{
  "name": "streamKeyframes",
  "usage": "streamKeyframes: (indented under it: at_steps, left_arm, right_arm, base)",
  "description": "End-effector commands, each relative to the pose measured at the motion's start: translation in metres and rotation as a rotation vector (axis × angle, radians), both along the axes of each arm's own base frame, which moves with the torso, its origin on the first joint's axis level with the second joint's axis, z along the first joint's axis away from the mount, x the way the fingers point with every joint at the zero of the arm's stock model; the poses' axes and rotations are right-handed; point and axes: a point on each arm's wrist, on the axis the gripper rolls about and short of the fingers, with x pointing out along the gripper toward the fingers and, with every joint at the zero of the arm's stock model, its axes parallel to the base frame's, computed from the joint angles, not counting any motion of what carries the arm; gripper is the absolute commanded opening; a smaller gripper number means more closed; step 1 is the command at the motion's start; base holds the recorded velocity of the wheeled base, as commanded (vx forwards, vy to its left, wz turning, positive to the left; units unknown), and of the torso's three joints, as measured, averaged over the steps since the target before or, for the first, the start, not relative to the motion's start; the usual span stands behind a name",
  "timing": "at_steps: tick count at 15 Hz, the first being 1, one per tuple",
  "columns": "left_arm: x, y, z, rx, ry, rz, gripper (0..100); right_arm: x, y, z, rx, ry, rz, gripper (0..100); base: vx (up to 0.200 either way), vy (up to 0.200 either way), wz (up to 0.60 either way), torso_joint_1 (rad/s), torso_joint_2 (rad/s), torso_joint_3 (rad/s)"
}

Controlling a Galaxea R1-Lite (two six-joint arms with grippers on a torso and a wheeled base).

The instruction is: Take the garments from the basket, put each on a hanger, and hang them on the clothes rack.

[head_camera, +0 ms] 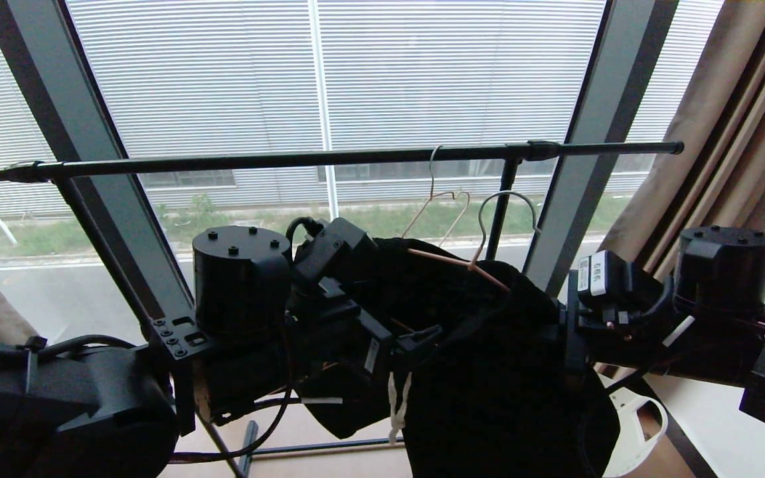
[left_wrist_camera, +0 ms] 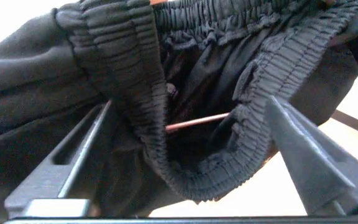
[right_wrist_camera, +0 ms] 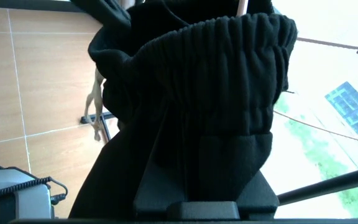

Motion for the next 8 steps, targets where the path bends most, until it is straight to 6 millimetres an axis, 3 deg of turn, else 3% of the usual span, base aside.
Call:
streamKeyframes:
  at_steps: [1, 5, 8]
  left_arm:
    - [-0.003, 0.003, 0.006, -0.015, -0.015, 0.0, 100]
    - [-0.017, 0.016, 0.023, -0.062, -0.038, 0.003, 100]
    - [-0.026, 0.041, 0.025, -0.088, -0.019, 0.053, 100]
  right_arm:
    - [0.001, 0.0, -0.001, -0.002, 0.004, -0.002, 0]
    - [0.006, -0.002, -0.005, -0.008, 0.016, -0.014, 0]
    - [0.007, -0.005, -0.008, -0.011, 0.025, -0.023, 0]
  base:
    - [0.0, 0.0, 0.0, 0.0, 0.0, 0.0]
    - [0.0, 0.0, 0.0, 0.0, 0.0, 0.0]
    - [0.0, 0.0, 0.0, 0.0, 0.0, 0.0]
